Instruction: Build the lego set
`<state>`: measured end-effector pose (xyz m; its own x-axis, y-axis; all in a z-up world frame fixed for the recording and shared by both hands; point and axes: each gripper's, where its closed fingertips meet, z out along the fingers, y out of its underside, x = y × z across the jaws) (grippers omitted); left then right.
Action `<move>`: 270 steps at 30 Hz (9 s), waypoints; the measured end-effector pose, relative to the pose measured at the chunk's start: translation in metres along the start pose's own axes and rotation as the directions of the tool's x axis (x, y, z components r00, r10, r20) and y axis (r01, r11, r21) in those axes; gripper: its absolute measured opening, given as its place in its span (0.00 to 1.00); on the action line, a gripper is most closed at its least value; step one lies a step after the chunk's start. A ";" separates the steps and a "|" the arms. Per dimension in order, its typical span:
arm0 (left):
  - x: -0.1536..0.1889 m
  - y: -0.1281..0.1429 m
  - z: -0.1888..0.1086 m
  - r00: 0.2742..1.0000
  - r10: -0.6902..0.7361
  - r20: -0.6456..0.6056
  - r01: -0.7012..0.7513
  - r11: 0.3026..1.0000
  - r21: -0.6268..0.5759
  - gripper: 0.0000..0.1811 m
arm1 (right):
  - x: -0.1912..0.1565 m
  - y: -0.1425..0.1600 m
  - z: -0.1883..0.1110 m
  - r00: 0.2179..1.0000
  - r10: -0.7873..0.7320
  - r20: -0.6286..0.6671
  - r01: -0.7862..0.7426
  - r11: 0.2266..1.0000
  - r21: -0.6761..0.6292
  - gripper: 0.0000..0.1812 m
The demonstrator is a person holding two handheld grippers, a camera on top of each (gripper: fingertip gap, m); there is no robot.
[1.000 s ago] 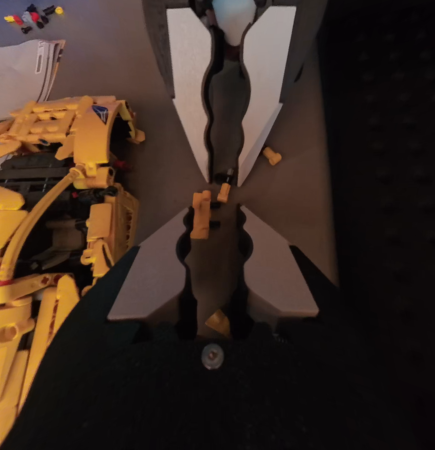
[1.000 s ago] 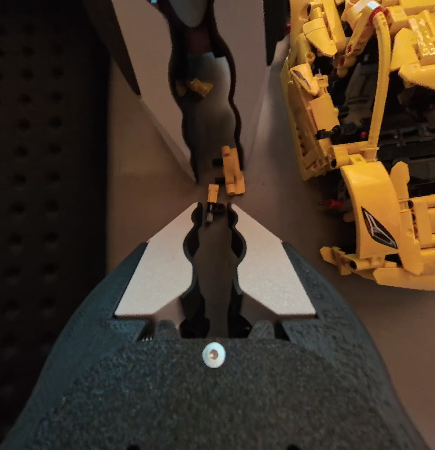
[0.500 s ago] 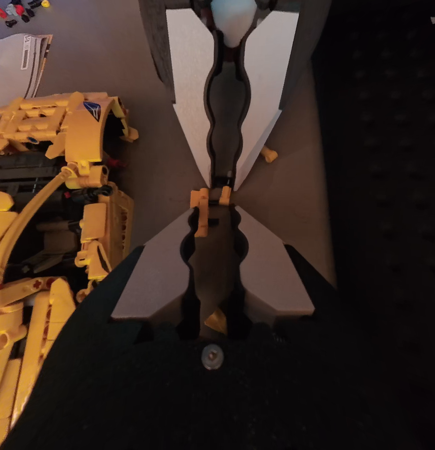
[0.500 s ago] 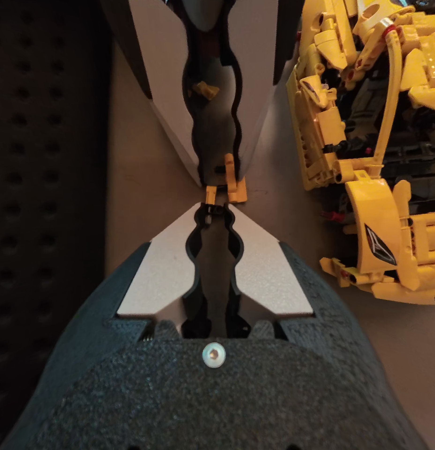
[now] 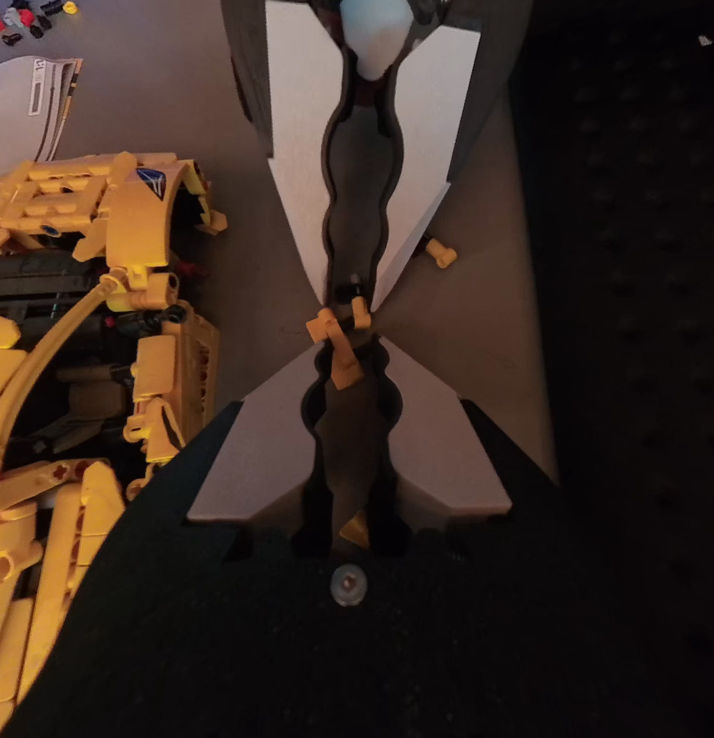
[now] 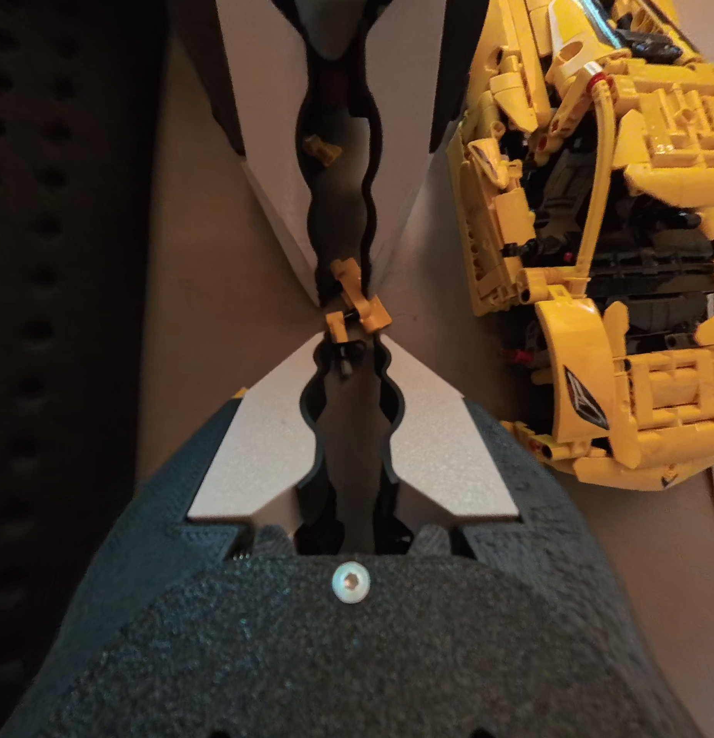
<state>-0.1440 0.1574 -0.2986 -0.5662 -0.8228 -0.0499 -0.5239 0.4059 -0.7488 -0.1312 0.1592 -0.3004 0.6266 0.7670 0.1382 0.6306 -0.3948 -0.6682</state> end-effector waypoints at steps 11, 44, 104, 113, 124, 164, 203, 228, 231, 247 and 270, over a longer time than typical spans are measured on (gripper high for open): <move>0.002 0.000 0.000 1.000 0.028 -0.007 -0.028 1.000 0.002 0.11 | -0.011 -0.015 -0.007 0.990 -0.062 0.126 0.058 0.998 0.036 0.19; 0.000 0.002 -0.009 0.998 0.066 0.024 -0.066 0.998 -0.002 0.03 | -0.008 -0.006 0.004 0.973 -0.092 0.211 0.094 0.996 0.001 0.16; 0.007 -0.001 -0.005 0.987 0.155 0.033 -0.155 0.988 -0.009 0.00 | -0.012 -0.008 0.004 0.957 -0.141 0.253 0.143 0.990 0.010 0.14; 0.007 0.000 -0.006 0.989 0.144 0.020 -0.144 0.990 -0.003 0.00 | -0.013 -0.007 0.004 0.955 -0.161 0.248 0.160 0.987 0.026 0.13; 0.007 0.001 -0.007 0.993 0.115 -0.007 -0.114 0.993 0.019 0.00 | -0.013 -0.006 0.004 0.953 -0.166 0.255 0.161 0.986 0.043 0.13; 0.006 0.004 -0.012 0.999 0.005 -0.036 -0.004 1.000 0.024 0.06 | -0.016 -0.009 0.004 0.957 -0.080 0.279 0.057 0.994 0.090 0.13; -0.004 -0.025 -0.028 0.870 0.382 0.312 -0.419 0.906 0.061 0.03 | -0.010 -0.045 -0.031 0.660 0.345 0.667 -0.571 0.808 0.147 0.12; 0.007 -0.015 -0.018 0.721 0.596 0.353 -0.608 0.789 -0.090 0.04 | -0.022 -0.040 -0.025 0.745 0.249 0.619 -0.434 0.885 0.167 0.00; 0.000 -0.014 -0.023 0.724 0.579 0.376 -0.590 0.802 -0.097 0.04 | -0.008 -0.038 -0.030 0.764 0.280 0.581 -0.458 0.870 0.183 0.00; -0.014 0.011 -0.025 0.852 0.428 0.301 -0.409 0.904 -0.126 0.04 | -0.002 -0.006 -0.018 0.883 0.297 0.362 -0.352 0.931 0.095 0.08; -0.021 0.016 -0.020 0.873 0.389 0.295 -0.364 0.921 -0.137 0.04 | -0.016 -0.001 -0.008 0.932 0.361 -0.025 -0.362 0.930 -0.060 0.09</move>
<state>-0.1530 0.1894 -0.2959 -0.5102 -0.6776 -0.5297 -0.3639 0.7281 -0.5809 -0.1379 0.1431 -0.2962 0.8233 0.5598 -0.0941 0.3874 -0.6752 -0.6278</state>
